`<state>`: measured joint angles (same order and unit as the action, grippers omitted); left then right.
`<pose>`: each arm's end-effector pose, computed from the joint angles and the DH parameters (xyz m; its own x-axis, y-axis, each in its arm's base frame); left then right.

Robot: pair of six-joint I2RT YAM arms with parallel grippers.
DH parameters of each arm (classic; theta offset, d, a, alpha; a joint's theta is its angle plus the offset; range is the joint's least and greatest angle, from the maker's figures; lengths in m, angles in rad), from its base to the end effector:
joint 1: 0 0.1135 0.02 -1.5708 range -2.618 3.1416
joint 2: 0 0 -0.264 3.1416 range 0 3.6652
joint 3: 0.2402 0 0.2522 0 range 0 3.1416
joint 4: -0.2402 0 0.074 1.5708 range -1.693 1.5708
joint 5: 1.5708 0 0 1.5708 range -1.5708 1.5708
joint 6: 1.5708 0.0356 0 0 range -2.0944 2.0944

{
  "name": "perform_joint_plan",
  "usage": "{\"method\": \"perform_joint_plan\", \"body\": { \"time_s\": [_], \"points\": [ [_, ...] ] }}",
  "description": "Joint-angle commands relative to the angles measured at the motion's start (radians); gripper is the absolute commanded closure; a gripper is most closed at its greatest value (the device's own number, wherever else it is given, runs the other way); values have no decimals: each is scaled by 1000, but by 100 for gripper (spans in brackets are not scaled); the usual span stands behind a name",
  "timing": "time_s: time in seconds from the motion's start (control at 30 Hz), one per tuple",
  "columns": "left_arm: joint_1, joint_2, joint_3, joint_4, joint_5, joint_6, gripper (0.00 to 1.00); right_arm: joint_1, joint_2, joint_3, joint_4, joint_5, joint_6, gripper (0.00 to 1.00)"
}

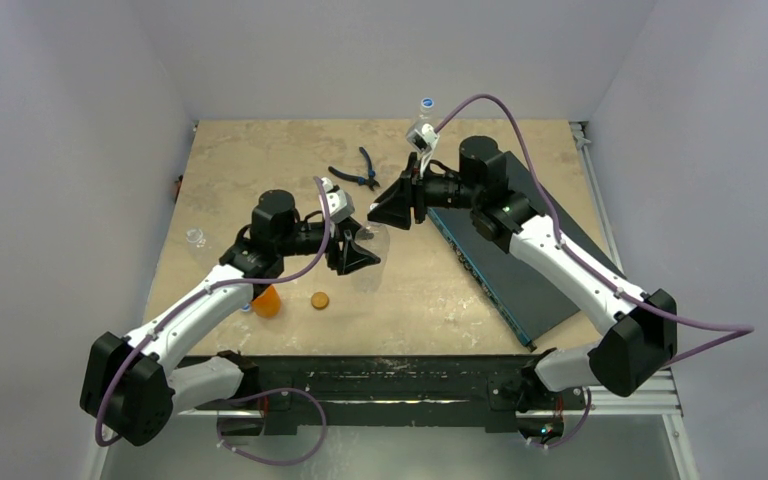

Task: Screw on the bottle caps
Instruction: Screw the bottle cap onto the plastic bottle.

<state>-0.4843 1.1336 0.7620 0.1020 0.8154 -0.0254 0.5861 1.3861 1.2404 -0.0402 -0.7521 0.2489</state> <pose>0.2119 -0.1408 0.2934 -0.2595 0.1169 -0.9586 0.9339 0.2831 -0.2183 0.2539 0.1977 0.3783 -0.3865 -0.0407 -0.9214 -0.8956 0.2549 0.3645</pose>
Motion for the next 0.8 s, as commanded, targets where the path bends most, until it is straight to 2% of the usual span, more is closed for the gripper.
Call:
{"method": "perform_joint_plan", "body": {
  "time_s": [0.0,0.13,0.27,0.5,0.77],
  "points": [
    [9,5,33,22,28,-8,100,1,-36,-5,37,10,9,48],
    [9,9,33,22,28,-7,100,1,-44,-11,37,10,10,42],
    [10,8,33,21,26,-8,100,1,-51,-13,36,13,10,41],
    [9,9,33,21,25,-7,100,1,-49,-13,37,16,12,47],
    [9,9,35,17,28,-9,100,1,-45,-14,36,17,13,59]
  ]
}}
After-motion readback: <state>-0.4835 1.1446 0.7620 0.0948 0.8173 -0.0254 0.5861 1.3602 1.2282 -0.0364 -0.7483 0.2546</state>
